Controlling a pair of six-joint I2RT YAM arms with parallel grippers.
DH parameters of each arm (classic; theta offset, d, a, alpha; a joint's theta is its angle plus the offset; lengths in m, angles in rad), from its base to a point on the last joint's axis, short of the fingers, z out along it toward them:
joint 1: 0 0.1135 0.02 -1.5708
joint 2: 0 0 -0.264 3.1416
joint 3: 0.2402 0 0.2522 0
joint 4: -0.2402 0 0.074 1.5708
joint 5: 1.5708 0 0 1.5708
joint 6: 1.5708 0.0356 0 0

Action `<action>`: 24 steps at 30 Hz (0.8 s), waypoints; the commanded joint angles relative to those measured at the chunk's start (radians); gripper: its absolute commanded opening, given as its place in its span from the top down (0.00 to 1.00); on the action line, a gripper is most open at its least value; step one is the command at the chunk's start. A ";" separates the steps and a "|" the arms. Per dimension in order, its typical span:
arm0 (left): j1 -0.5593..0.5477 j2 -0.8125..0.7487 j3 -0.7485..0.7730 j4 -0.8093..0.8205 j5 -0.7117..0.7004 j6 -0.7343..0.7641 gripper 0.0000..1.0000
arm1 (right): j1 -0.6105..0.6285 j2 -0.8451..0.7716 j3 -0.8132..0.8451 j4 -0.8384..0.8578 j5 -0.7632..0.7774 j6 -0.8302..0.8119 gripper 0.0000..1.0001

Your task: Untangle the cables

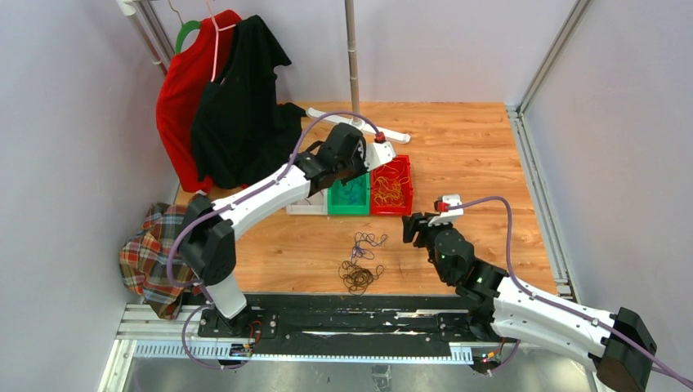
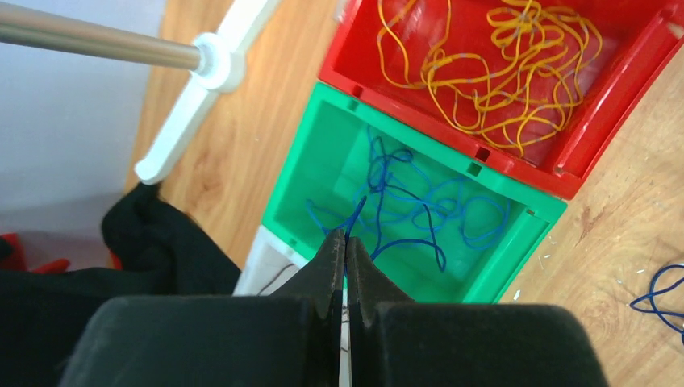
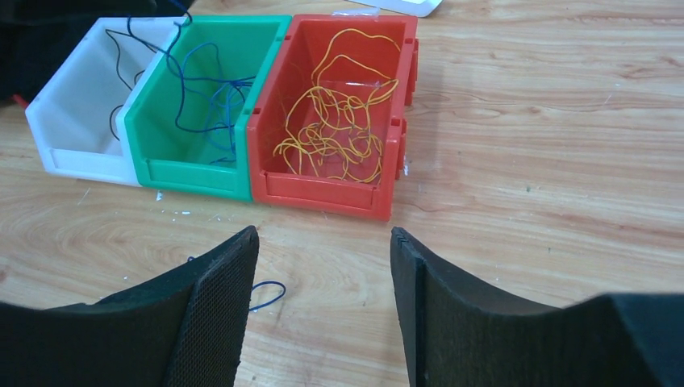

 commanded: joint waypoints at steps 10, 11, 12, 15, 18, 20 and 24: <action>0.004 0.195 0.045 0.022 -0.003 -0.026 1.00 | -0.051 -0.006 -0.006 -0.024 -0.021 0.035 0.41; 0.005 0.214 0.051 0.023 -0.003 -0.029 1.00 | -0.053 -0.007 -0.007 -0.025 -0.021 0.038 0.42; 0.006 0.233 0.058 0.024 -0.001 -0.034 1.00 | -0.056 -0.008 -0.007 -0.027 -0.021 0.040 0.42; 0.010 0.280 0.069 0.011 0.008 -0.045 1.00 | -0.063 -0.014 -0.002 -0.036 -0.025 0.041 0.42; 0.016 0.312 0.069 0.010 0.010 -0.048 1.00 | -0.072 -0.015 0.007 -0.044 -0.037 0.036 0.42; 0.022 0.319 0.054 0.042 0.006 -0.045 1.00 | -0.077 -0.013 0.013 -0.047 -0.046 0.033 0.42; 0.039 0.335 0.071 0.042 0.018 -0.056 0.99 | -0.081 -0.020 0.022 -0.055 -0.062 0.032 0.43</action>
